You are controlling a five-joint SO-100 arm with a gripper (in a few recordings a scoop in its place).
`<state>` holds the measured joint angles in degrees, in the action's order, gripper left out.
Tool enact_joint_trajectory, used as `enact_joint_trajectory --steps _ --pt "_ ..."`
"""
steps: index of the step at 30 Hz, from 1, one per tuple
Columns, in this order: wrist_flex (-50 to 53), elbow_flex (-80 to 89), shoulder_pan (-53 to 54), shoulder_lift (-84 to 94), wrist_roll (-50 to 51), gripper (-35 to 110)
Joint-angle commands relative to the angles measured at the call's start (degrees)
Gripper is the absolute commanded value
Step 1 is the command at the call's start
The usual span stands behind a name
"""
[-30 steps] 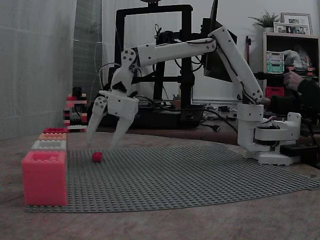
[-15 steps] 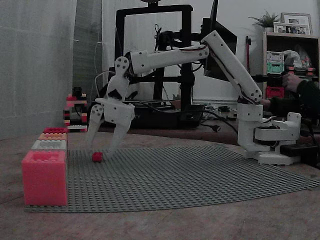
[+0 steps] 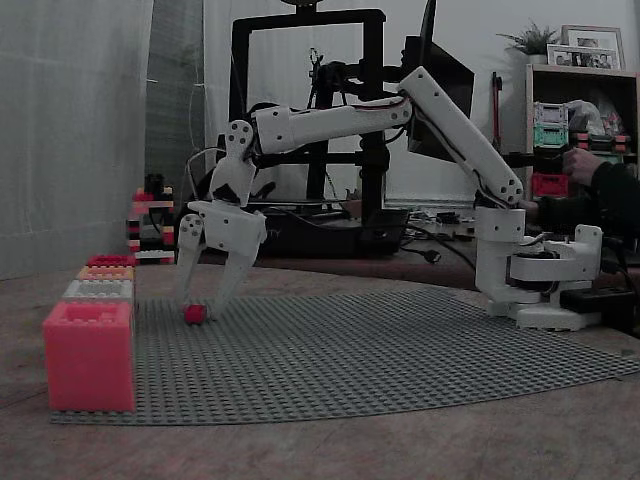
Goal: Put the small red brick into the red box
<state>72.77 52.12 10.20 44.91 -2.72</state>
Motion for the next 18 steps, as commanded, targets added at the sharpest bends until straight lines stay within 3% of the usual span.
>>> enact_joint_trajectory --steps 1,18 --pt "1.41 -3.96 -1.14 1.32 0.53 17" --pt "5.45 -11.6 -3.96 -1.85 5.71 13"
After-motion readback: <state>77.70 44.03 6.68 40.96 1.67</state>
